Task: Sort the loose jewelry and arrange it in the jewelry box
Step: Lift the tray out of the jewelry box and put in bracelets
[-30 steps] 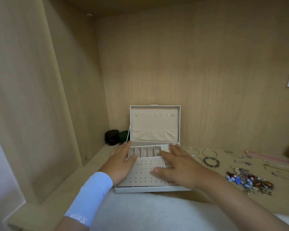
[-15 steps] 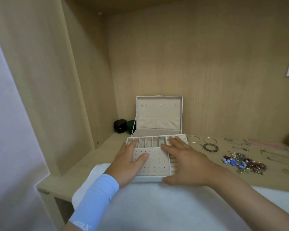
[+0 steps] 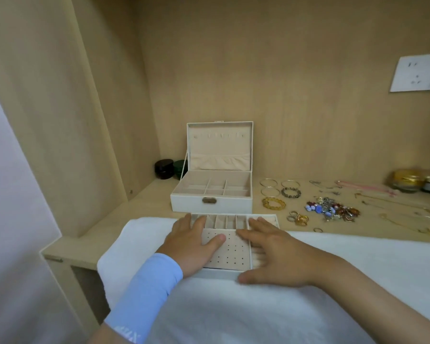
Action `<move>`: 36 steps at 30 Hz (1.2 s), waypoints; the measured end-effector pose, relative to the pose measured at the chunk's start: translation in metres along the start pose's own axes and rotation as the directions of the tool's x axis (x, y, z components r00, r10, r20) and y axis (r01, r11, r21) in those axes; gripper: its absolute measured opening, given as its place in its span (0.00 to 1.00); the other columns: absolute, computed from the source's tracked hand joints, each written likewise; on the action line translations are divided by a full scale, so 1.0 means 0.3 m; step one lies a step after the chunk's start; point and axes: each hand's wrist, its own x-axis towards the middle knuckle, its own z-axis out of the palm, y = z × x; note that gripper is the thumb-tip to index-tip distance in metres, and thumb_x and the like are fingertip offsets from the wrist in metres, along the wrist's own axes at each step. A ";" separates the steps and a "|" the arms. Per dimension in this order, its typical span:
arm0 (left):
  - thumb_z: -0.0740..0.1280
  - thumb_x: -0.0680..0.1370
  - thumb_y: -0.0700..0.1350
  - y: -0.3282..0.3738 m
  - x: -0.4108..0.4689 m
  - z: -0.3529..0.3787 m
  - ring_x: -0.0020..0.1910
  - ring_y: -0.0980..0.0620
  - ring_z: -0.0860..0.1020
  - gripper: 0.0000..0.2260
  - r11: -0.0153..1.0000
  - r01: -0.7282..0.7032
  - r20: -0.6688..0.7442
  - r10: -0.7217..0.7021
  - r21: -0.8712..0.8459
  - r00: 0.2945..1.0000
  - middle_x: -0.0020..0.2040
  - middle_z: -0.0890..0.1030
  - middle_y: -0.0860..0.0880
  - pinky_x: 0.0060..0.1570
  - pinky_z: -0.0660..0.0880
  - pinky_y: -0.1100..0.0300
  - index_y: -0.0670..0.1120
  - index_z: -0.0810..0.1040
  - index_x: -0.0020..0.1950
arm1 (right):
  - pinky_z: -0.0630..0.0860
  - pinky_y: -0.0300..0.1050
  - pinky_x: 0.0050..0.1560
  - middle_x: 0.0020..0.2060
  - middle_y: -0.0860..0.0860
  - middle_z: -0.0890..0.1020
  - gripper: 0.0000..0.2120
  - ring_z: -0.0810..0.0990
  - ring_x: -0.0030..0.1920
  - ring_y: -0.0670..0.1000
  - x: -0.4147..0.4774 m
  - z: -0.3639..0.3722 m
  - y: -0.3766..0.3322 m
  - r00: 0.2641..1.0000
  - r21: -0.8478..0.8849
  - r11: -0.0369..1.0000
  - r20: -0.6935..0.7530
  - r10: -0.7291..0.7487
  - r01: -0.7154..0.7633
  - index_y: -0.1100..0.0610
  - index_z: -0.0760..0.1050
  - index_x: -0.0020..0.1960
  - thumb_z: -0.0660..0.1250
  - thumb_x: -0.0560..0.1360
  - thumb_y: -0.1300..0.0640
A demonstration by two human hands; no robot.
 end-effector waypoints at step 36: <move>0.73 0.75 0.42 0.268 0.725 -0.152 0.41 0.48 0.82 0.03 0.804 -0.377 -0.118 0.365 -0.460 0.923 0.40 0.83 0.45 0.55 0.80 0.48 0.49 0.81 0.45 | 0.71 0.30 0.37 0.43 0.48 0.83 0.02 0.81 0.40 0.44 0.523 -0.389 0.327 0.888 0.228 0.972 -0.457 0.061 0.051 0.51 0.79 0.48 0.70 0.78 0.57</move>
